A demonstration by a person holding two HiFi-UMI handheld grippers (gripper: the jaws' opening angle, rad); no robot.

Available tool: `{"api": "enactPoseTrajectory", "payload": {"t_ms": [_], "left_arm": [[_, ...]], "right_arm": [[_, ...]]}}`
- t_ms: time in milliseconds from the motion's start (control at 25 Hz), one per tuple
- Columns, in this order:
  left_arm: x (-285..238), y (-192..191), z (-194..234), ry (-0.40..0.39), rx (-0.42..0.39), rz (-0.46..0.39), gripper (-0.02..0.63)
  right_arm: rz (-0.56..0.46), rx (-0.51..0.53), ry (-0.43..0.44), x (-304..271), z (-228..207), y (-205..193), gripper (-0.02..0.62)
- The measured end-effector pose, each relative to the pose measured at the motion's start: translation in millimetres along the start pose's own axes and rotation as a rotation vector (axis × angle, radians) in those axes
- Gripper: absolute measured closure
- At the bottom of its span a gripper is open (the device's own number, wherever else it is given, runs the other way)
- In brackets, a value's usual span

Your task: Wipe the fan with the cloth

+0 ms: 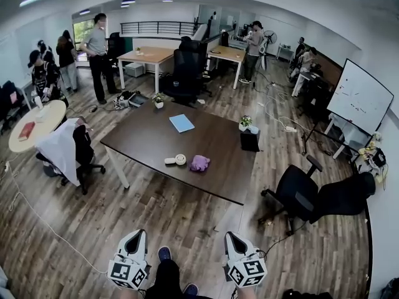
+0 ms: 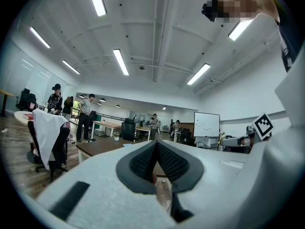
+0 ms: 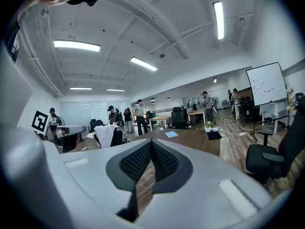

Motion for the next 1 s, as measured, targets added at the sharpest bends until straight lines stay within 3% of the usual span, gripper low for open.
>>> {"api": "enactPoseTrajectory", "payload": {"t_ms": [480, 1000], "left_arm": [[-81.5, -8.3, 44.5, -0.014, 0.013, 0.001, 0.606], [-164.9, -4.9, 82.4, -0.022, 0.012, 0.025, 0.606]], "right_arm": [[0.002, 0.013, -0.026, -75.7, -31.7, 5.6, 0.584], [0.027, 0.012, 0.002, -169.4, -65.8, 11.9, 0.584]]}}
Point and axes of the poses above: the fingertips, and each gripper's own axes: x backward along the fingers, z to its left, y out of its top, the point moved 8 cm from there along x, backward along the fingers, and after that the axes turned 6 degrees about x, right-handed, at the moved point
